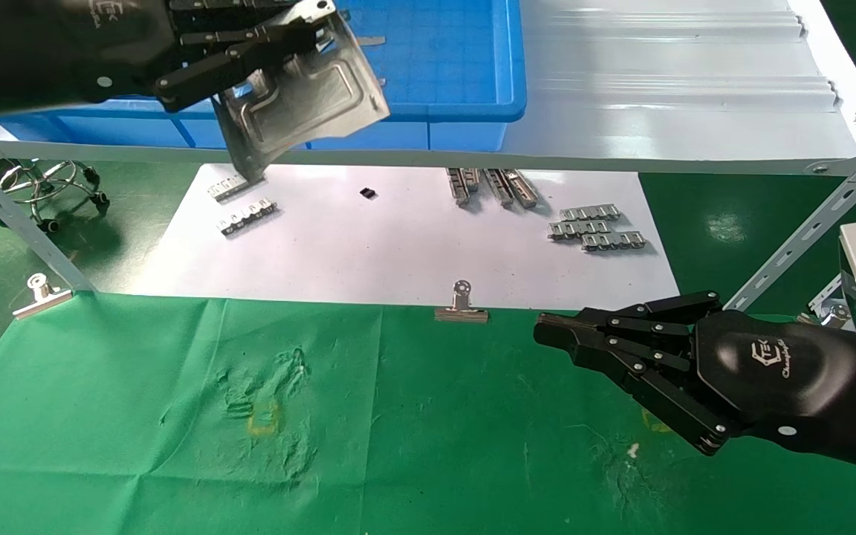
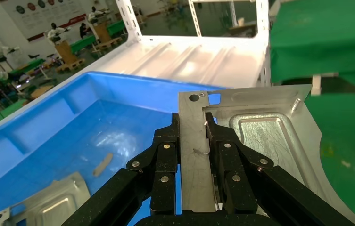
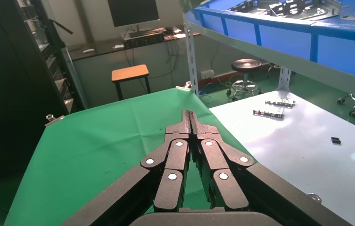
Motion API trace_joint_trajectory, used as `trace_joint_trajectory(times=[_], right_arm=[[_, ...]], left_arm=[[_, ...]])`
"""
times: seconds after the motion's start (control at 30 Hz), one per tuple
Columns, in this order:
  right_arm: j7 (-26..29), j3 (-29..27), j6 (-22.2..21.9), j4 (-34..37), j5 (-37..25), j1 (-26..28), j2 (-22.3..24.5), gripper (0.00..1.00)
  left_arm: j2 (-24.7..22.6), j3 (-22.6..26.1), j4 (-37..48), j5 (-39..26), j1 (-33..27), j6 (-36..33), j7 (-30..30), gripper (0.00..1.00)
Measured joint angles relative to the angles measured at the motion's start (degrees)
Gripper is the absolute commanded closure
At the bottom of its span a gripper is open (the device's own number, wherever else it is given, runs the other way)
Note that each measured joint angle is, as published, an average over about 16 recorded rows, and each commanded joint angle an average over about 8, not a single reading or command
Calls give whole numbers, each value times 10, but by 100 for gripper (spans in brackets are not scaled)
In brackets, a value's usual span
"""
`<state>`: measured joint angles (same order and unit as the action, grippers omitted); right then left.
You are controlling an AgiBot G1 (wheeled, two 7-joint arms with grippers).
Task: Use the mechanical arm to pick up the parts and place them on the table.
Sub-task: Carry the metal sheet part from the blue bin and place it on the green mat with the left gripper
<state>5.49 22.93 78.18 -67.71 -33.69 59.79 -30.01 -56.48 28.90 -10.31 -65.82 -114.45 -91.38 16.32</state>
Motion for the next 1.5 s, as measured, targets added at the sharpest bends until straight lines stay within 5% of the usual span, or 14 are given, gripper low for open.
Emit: trace_joint_trajectory(times=[0.27, 0.63, 0.97, 1.4, 1.5], right_arm=[[0, 0, 0, 0, 0, 0, 0, 100], [0, 0, 0, 0, 0, 0, 0, 100], [0, 0, 0, 0, 0, 0, 0, 100], [0, 0, 0, 0, 0, 0, 0, 100], [0, 0, 0, 0, 0, 0, 0, 100]], left_arm=[[72, 61, -144, 60, 61, -9, 27, 100], [150, 217, -275, 106, 135, -3, 93, 100], [115, 315, -198, 65, 146, 14, 186, 100], [25, 338, -36, 41, 147, 41, 281, 100], [12, 339, -12, 39, 147, 47, 299, 92]])
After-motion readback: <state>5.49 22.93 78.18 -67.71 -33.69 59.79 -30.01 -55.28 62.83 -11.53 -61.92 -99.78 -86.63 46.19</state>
